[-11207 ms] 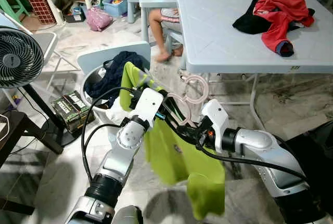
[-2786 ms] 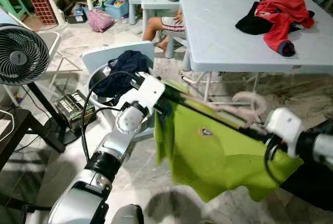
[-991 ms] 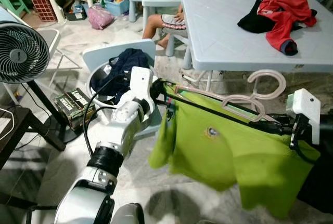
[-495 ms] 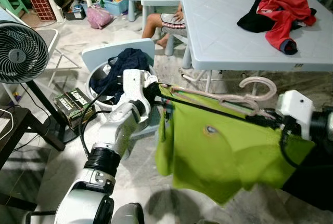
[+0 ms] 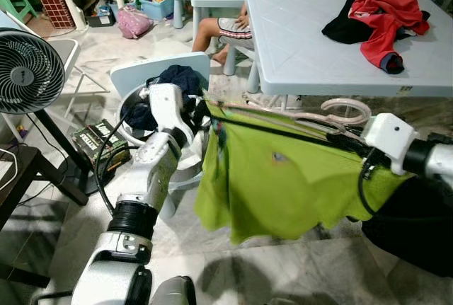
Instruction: Hang hanger
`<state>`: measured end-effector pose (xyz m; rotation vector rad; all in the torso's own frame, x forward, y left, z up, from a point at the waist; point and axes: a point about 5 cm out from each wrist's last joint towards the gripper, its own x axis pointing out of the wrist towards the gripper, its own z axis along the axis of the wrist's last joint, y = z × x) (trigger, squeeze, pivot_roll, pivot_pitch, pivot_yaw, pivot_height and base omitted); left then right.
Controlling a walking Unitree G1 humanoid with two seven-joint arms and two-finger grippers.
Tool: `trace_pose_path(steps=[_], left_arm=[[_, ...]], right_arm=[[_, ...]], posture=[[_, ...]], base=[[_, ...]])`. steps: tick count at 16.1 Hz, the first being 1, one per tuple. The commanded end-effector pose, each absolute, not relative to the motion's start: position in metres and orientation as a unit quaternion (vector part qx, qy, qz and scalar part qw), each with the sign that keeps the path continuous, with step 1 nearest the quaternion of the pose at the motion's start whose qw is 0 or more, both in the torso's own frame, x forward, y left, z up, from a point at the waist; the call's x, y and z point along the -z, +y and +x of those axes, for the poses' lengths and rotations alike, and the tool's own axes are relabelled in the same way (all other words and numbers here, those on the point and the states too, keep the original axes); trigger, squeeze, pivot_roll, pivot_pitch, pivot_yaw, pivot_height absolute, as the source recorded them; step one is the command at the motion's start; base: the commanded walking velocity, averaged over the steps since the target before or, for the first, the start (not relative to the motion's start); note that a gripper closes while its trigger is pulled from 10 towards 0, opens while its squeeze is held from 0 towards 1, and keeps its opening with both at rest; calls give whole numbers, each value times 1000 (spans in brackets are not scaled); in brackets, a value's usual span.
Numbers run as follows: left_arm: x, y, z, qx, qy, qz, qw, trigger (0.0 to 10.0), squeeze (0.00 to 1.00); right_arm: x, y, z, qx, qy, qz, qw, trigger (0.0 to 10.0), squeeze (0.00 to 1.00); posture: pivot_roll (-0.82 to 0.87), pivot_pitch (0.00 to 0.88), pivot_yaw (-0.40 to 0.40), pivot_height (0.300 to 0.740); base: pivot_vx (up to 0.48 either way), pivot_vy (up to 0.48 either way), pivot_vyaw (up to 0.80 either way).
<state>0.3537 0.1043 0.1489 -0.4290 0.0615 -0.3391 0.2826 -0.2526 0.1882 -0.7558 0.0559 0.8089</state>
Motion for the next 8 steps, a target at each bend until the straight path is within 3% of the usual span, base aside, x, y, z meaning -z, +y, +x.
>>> trace_pose_path(steps=[1,5,8], left_arm=[[-151,115,353,148,29,-251,956,10000,1000],[-141,120,350,140,49,-261,954,10000,1000],[-140,129,352,118,56,-272,953,10000,1000]], right_arm=[[-194,-258,276,-396,24,-333,855,10000,0],[-205,-271,255,-500,101,-239,826,10000,0],[-208,-283,243,-539,152,-236,794,10000,0]], posture=[[-98,68,-2,740],[-99,69,-1,740],[-98,69,-3,740]], base=[[0,0,0],[0,0,0],[0,0,0]])
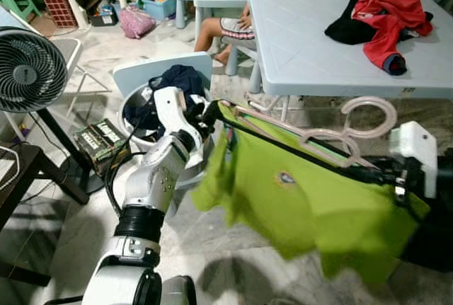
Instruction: Hang hanger
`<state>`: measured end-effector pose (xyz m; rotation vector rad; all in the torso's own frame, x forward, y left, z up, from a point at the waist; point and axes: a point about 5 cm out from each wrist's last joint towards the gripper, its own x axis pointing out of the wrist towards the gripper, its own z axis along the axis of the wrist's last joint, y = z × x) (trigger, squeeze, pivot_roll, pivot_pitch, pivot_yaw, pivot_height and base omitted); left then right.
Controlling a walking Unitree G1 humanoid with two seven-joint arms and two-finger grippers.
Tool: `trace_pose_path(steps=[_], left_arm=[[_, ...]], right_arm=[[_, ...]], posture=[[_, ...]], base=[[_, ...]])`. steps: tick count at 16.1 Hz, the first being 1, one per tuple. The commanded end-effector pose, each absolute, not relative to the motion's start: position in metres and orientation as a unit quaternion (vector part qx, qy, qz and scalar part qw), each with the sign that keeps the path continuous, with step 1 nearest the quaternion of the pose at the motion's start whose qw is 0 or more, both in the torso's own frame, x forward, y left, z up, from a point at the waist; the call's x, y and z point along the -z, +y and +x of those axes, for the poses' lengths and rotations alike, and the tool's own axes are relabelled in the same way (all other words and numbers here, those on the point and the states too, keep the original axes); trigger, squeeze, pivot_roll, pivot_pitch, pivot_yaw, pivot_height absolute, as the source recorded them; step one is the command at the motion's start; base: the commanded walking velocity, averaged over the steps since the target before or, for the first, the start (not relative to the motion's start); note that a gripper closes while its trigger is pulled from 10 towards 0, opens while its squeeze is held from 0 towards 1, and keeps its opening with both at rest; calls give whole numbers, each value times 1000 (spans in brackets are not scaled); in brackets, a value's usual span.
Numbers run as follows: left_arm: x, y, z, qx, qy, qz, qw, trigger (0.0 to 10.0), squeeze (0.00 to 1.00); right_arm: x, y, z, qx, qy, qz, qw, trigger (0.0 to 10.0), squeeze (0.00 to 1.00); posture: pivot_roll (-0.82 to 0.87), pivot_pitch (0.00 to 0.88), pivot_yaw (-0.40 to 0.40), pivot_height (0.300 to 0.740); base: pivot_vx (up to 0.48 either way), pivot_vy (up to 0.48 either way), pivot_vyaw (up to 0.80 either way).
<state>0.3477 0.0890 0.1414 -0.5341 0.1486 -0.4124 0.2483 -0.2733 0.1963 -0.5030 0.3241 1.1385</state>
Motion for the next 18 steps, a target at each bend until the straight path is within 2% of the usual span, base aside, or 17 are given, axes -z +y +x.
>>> trace_pose_path(steps=[1,2,4,5,7,9,10,13,17,18], left_arm=[[-141,133,353,117,54,-266,955,10000,1000],[-141,135,353,117,59,-265,955,10000,1000],[-135,133,351,120,74,-267,953,10000,1000],[-129,132,350,115,92,-273,951,10000,1000],[-125,134,348,112,99,-271,951,10000,1000],[-124,136,348,115,102,-277,949,10000,1000],[-123,136,347,123,107,-286,944,10000,1000],[-113,118,339,167,146,-300,928,10000,1000],[-101,85,317,229,193,-310,902,10000,1000],[-101,80,313,237,180,-282,912,10000,1000]], right_arm=[[-207,-288,240,-548,171,-247,781,10000,0],[-212,-288,235,-569,182,-225,769,10000,0],[-221,-282,237,-578,164,-189,777,10000,0],[-227,-277,234,-597,159,-157,771,10000,0],[-223,-278,227,-611,182,-188,747,10000,0],[-228,-281,226,-617,183,-175,745,10000,0],[-240,-283,231,-608,165,-163,759,10000,0],[-249,-279,234,-607,129,-132,773,10000,0],[-259,-273,256,-549,57,-103,828,10000,0],[-255,-271,263,-524,49,-119,842,10000,0]], posture=[[-96,69,-3,740],[-93,67,-2,740],[-91,65,-1,740],[-89,64,0,740],[-93,66,2,740],[-94,67,2,740],[-94,67,2,740],[-95,68,3,740],[-92,67,0,740],[-93,67,-1,740]], base=[[0,0,0],[0,0,0],[0,0,0],[0,0,0],[0,0,0],[0,0,0],[0,0,0],[0,0,0],[0,0,0],[0,0,0]])
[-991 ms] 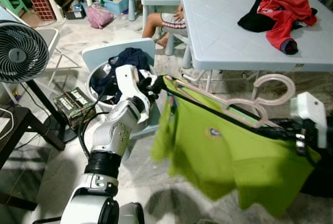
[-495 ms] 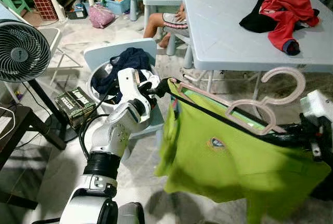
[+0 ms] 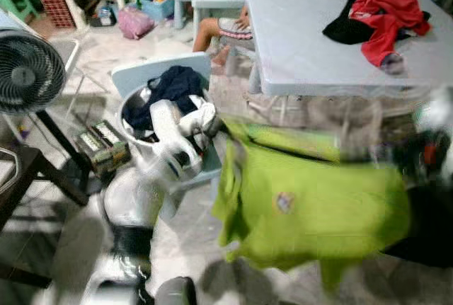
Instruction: Hang hanger
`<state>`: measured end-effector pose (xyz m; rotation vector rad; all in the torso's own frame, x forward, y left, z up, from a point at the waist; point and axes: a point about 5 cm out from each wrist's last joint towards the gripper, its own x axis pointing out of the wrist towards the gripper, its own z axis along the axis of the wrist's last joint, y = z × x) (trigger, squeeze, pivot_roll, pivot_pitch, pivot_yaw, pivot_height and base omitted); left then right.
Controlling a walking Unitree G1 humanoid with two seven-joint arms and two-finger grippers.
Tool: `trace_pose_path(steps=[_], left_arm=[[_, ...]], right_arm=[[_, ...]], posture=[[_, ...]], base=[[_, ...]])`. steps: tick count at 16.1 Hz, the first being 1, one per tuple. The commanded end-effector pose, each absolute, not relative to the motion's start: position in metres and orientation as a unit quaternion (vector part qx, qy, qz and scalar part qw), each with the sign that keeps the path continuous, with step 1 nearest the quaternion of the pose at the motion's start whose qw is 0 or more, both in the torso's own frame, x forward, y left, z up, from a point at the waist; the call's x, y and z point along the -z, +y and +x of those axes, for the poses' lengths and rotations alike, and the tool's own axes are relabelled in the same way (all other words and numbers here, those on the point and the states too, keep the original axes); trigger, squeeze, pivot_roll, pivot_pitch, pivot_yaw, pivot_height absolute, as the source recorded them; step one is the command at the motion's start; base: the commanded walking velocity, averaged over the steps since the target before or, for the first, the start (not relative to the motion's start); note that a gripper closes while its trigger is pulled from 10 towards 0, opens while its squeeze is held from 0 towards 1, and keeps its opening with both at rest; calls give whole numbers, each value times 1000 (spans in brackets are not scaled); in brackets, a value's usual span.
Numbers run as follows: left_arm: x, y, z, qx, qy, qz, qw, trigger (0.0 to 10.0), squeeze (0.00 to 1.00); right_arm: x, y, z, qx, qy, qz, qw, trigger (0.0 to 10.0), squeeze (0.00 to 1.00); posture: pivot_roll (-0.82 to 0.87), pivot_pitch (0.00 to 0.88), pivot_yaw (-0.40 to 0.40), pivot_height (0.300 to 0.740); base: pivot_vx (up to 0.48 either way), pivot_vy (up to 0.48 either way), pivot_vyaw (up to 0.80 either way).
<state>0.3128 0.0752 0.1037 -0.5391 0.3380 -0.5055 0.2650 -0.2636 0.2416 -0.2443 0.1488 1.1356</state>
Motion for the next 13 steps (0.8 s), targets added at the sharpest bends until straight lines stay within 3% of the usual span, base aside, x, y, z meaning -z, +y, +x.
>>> trace_pose_path(steps=[1,2,4,5,6,8,9,10,13], left_arm=[[-109,78,314,236,122,-159,951,10000,1000],[-120,81,318,221,63,-54,972,10000,1000],[-129,86,326,203,26,31,978,10000,1000],[-131,85,327,213,35,-1,976,10000,1000],[-130,83,327,223,39,0,974,10000,1000],[-127,79,324,229,30,15,973,10000,1000],[-121,74,319,248,38,24,968,10000,1000],[-98,66,308,301,100,67,946,10000,1000],[-85,48,281,415,89,155,892,10000,1000]], right_arm=[[-242,-264,268,-504,48,-168,846,10000,0],[-238,-250,269,-503,39,-201,840,10000,0],[-230,-234,266,-520,32,-213,826,10000,0],[-227,-223,269,-513,17,-189,838,10000,0],[-223,-215,277,-473,-2,-149,868,10000,0],[-215,-205,282,-443,-21,-135,886,10000,0],[-211,-201,288,-405,-32,-109,907,10000,0],[-208,-199,297,-361,-38,-86,928,10000,0],[-197,-188,305,-325,-41,-107,939,10000,0]], posture=[[-93,68,-2,740],[-91,69,-4,740],[-90,66,-6,740],[-89,64,-8,740],[-89,64,-8,740],[-82,63,-4,740],[-82,63,-4,740],[-81,62,-7,740],[-65,60,-7,740]], base=[[0,0,0],[0,0,0],[0,0,0],[0,0,0],[0,0,0],[0,0,0],[0,0,0],[0,0,0],[0,0,0]])
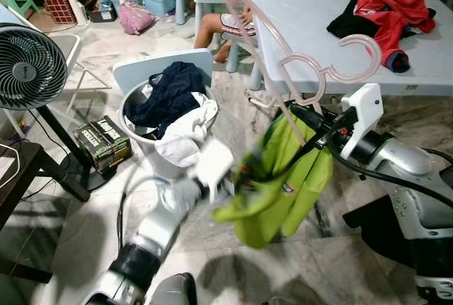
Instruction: Hang hanger
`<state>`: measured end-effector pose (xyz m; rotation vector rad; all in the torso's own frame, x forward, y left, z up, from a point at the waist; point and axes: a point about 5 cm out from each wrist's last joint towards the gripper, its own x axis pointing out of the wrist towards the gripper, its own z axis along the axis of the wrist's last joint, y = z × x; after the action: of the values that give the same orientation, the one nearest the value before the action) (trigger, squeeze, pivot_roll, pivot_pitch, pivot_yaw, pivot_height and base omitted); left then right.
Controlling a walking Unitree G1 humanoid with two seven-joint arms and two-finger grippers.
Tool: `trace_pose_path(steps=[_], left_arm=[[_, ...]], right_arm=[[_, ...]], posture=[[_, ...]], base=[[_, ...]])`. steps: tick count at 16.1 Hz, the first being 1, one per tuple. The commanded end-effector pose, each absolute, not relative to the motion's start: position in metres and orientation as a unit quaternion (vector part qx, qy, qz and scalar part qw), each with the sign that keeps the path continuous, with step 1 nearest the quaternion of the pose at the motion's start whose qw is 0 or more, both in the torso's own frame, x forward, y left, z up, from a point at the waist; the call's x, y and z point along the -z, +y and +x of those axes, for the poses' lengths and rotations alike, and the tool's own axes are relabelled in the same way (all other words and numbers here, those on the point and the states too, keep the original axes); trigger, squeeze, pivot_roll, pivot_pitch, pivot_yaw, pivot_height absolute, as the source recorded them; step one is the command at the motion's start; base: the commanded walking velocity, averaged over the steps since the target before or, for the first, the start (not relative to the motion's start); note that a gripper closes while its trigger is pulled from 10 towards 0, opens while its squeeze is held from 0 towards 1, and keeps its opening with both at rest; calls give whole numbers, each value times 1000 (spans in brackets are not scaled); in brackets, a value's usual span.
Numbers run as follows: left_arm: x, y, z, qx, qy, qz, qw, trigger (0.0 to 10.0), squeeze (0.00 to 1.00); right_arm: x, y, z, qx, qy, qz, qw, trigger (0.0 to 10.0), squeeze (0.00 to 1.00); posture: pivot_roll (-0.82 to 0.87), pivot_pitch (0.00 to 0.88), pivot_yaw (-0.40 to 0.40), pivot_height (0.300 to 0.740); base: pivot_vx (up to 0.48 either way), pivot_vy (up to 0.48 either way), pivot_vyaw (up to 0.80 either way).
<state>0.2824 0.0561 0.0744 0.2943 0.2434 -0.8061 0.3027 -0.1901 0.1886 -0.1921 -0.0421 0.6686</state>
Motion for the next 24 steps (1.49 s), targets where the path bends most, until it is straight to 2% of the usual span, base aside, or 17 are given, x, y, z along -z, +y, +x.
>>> trace_pose_path(steps=[1,4,8,10,11,12,14,17,18,19,22,24], left_arm=[[-87,43,274,440,68,166,880,10000,1000],[-99,38,266,482,22,191,854,10000,1000],[-113,47,256,511,0,208,834,10000,1000],[-125,62,253,513,-21,224,828,10000,1000],[-130,72,253,509,-27,235,828,10000,1000],[-129,90,254,503,-18,261,824,10000,1000],[-119,105,253,506,1,299,809,10000,1000],[-112,116,249,516,23,310,798,10000,1000],[-112,119,250,514,25,312,798,10000,596],[-113,124,255,508,16,323,798,10000,0],[-114,123,264,506,-1,334,795,10000,0],[-113,114,265,517,-19,341,785,10000,0]], right_arm=[[-192,-185,307,-327,-32,-149,933,10000,0],[-180,-189,324,-303,-2,-243,921,10000,0],[-166,-197,346,-284,32,-292,913,10000,0],[-153,-197,344,-346,53,-381,856,10000,0],[-150,-201,342,-371,65,-399,836,10000,0],[-147,-210,339,-405,90,-423,805,10000,0],[-145,-219,336,-426,111,-441,782,10000,0],[-146,-230,329,-463,119,-459,749,10000,0],[-147,-235,326,-477,122,-455,742,10000,0],[-147,-241,317,-510,134,-442,725,10000,0],[-147,-246,309,-545,159,-422,707,10000,0],[-142,-245,305,-558,167,-423,695,10000,0]], posture=[[-65,60,-7,740],[-63,56,-11,740],[-48,50,-7,740],[-32,53,-8,740],[-24,53,-11,740],[-19,52,-12,740],[-16,49,-12,740],[-18,46,-12,740],[-21,43,-14,740],[-22,42,-15,740],[-29,39,-13,740],[-31,39,-7,740]], base=[[0,0,0],[0,0,0],[0,0,0],[0,0,0],[0,0,0],[0,0,0],[0,0,0],[0,0,0],[0,0,0],[0,0,0],[0,0,0],[0,0,0]])
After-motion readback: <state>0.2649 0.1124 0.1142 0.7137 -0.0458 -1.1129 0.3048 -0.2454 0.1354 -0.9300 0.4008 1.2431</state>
